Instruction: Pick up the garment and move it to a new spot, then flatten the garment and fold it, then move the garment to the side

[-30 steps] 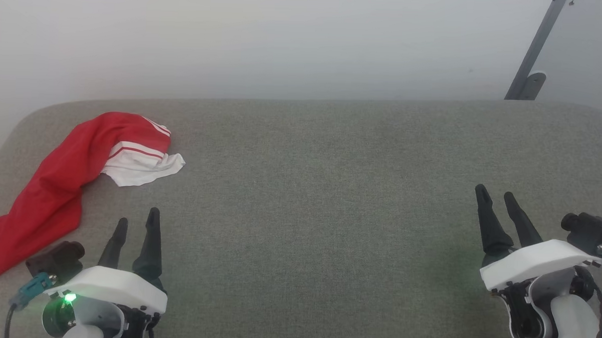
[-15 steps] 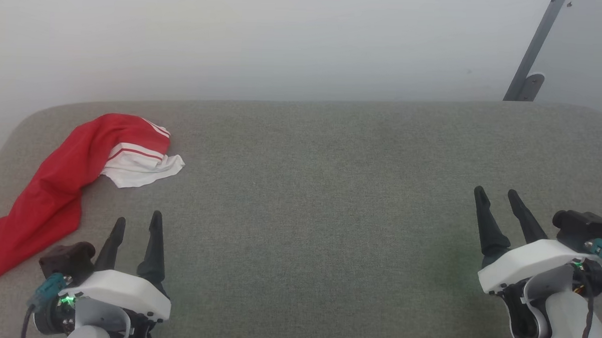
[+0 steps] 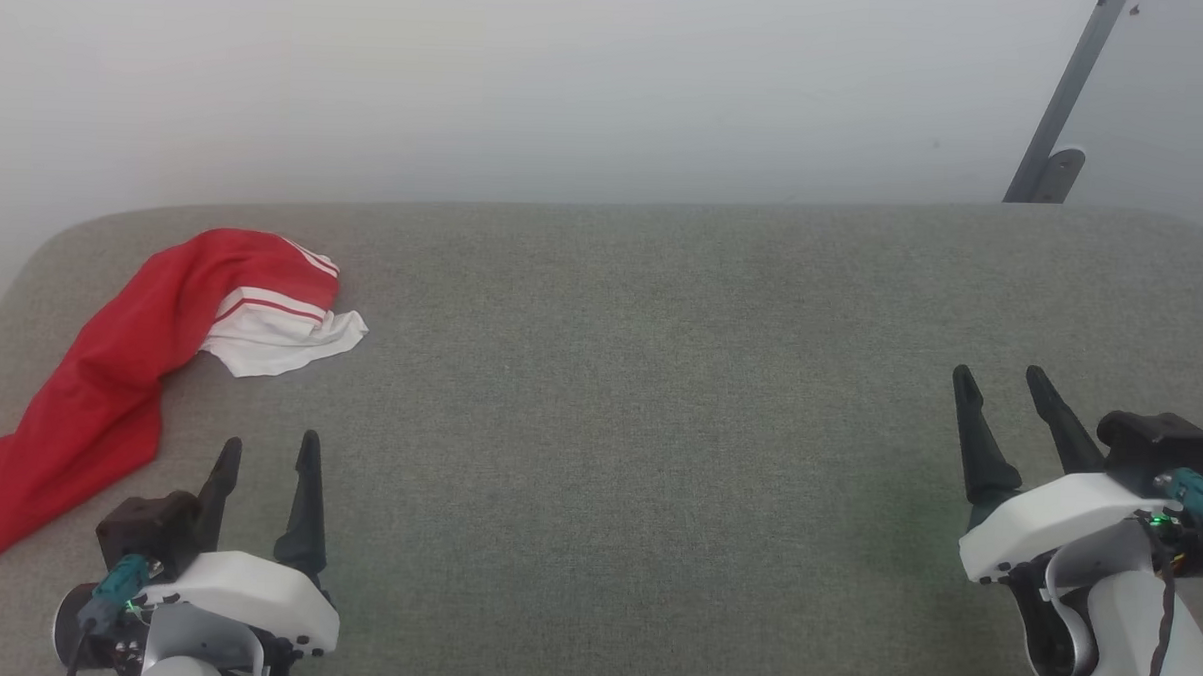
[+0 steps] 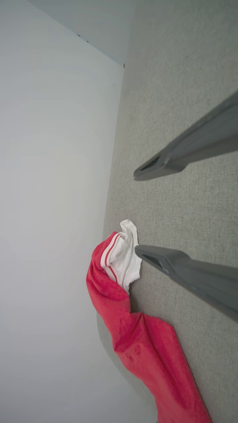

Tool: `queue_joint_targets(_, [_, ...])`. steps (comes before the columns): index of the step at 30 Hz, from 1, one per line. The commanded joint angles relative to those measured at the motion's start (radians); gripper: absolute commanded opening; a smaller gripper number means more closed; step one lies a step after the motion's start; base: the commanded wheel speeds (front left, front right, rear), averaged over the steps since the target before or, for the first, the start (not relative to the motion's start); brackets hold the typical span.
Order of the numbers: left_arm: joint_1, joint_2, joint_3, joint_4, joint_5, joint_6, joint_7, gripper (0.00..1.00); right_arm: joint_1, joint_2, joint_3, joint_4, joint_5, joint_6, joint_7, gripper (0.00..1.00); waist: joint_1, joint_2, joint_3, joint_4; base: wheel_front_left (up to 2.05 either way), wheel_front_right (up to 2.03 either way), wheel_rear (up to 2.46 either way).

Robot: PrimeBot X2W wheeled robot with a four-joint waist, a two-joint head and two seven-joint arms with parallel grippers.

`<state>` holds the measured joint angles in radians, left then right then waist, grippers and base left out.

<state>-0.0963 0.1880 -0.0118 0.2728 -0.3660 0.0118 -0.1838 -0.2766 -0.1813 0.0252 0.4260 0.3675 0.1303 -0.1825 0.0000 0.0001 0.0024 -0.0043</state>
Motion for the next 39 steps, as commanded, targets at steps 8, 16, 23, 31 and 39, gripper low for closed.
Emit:
queue_joint_targets(8, [-0.005,-0.002,0.017,0.014,0.073,-0.012,-0.026,1.00,-0.025,0.000,-0.003,0.008,-0.052,0.000,-0.028,1.00,0.0000,-0.0001,0.000,0.001,0.00,0.00,0.00])
queue_joint_targets(16, [-0.010,-0.012,0.036,0.032,0.118,-0.027,-0.041,1.00,-0.021,-0.005,0.007,0.014,-0.081,0.000,-0.041,1.00,0.0000,-0.0001,0.002,0.000,0.00,0.00,0.00])
queue_joint_targets(23, [-0.015,-0.020,0.052,0.040,0.172,-0.041,-0.053,1.00,-0.021,-0.005,-0.004,0.012,-0.110,0.001,-0.056,1.00,0.0000,-0.0001,0.003,-0.001,0.00,0.00,0.00])
queue_joint_targets(31, [-0.019,-0.026,0.066,0.046,0.235,-0.053,-0.069,1.00,-0.022,-0.008,-0.008,0.009,-0.146,0.001,-0.069,1.00,0.0000,-0.0001,0.005,-0.001,0.00,0.00,0.00])
queue_joint_targets(39, [-0.024,-0.040,0.084,0.061,0.281,-0.070,-0.083,1.00,-0.019,-0.006,-0.016,0.005,-0.171,0.001,-0.085,1.00,0.0000,-0.0001,0.007,0.006,0.00,0.00,0.00])
